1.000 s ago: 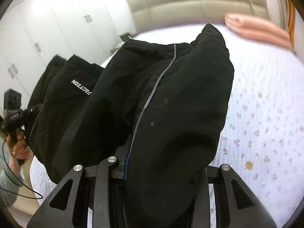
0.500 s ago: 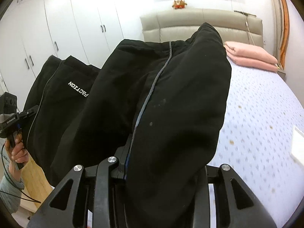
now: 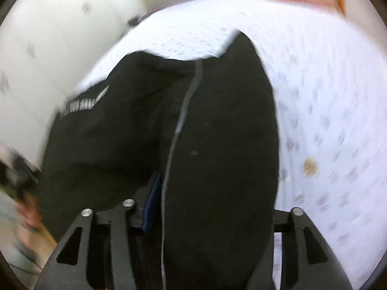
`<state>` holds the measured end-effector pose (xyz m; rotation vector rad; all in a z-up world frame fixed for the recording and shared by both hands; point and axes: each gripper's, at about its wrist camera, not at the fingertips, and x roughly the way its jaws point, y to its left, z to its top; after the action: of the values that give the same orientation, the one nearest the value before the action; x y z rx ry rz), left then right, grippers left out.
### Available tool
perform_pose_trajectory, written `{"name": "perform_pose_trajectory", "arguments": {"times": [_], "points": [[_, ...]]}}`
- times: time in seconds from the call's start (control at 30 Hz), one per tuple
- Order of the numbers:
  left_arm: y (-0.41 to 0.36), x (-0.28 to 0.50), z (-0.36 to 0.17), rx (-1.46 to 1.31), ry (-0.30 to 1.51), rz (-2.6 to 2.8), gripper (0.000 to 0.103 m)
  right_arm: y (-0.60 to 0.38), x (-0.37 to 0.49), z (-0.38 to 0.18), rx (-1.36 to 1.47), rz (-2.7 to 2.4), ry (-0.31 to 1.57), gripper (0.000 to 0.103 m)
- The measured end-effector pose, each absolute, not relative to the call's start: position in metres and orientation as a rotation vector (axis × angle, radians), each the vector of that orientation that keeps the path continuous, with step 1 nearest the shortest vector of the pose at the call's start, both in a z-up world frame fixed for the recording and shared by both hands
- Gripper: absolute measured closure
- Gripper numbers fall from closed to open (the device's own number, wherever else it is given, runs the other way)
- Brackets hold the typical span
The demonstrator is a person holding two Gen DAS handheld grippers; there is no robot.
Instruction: Fold large clothes
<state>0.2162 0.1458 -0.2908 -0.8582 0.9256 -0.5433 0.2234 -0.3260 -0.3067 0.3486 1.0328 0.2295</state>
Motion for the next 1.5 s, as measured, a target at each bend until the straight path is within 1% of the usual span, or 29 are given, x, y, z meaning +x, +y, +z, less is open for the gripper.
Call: {"name": "perform_pose_trajectory", "arguments": {"times": [0.07,0.17,0.27,0.37,0.47,0.57,0.67,0.73,0.8,0.87,0.93,1.1,1.2,1.3,1.4,1.5], "points": [[0.143,0.215,-0.285,-0.828,0.945,-0.537,0.061,-0.333,0.224,-0.312,0.377,0.227,1.043,0.041],[0.143,0.219,-0.263,-0.744,0.961,-0.501,0.061,-0.343,0.222,-0.309,0.428,0.211,1.066,0.039],[0.152,0.214,-0.232,-0.649,0.975,-0.436,0.061,-0.361,0.206,-0.295,0.45,0.179,1.074,0.031],[0.162,0.199,-0.198,-0.574,0.951,-0.37,0.061,-0.367,0.187,-0.268,0.384,0.122,1.054,0.031],[0.17,0.191,-0.17,-0.563,0.886,-0.321,0.061,-0.339,0.18,-0.231,0.322,0.096,0.998,0.031],[0.155,0.189,-0.144,-0.536,0.848,-0.343,0.061,-0.304,0.184,-0.212,0.234,0.093,0.971,0.031],[0.119,0.199,-0.141,-0.469,0.912,-0.326,0.06,-0.234,0.207,-0.22,0.188,0.152,1.004,0.031],[0.089,0.218,-0.162,-0.393,1.001,-0.267,0.06,-0.203,0.219,-0.233,0.164,0.172,1.045,0.032],[0.072,0.231,-0.187,-0.34,1.07,-0.218,0.06,-0.168,0.234,-0.259,0.164,0.162,1.107,0.032],[0.064,0.231,-0.202,-0.285,1.073,-0.185,0.061,-0.172,0.243,-0.282,0.195,0.133,1.149,0.031],[0.058,0.229,-0.201,-0.237,1.054,-0.162,0.06,-0.176,0.245,-0.287,0.245,0.124,1.143,0.029],[0.052,0.222,-0.189,-0.199,1.062,-0.111,0.06,-0.172,0.244,-0.281,0.264,0.089,1.144,0.029],[0.053,0.202,-0.177,-0.222,1.063,-0.095,0.06,-0.168,0.237,-0.272,0.35,0.093,1.144,0.029],[0.053,0.179,-0.165,-0.214,1.054,-0.078,0.06,-0.168,0.211,-0.266,0.393,0.085,1.165,0.029],[0.049,0.155,-0.144,-0.179,1.033,-0.034,0.06,-0.164,0.186,-0.257,0.356,0.042,1.184,0.029],[0.044,0.128,-0.109,-0.173,0.967,-0.056,0.06,-0.153,0.16,-0.234,0.285,-0.002,1.13,0.029]]}}
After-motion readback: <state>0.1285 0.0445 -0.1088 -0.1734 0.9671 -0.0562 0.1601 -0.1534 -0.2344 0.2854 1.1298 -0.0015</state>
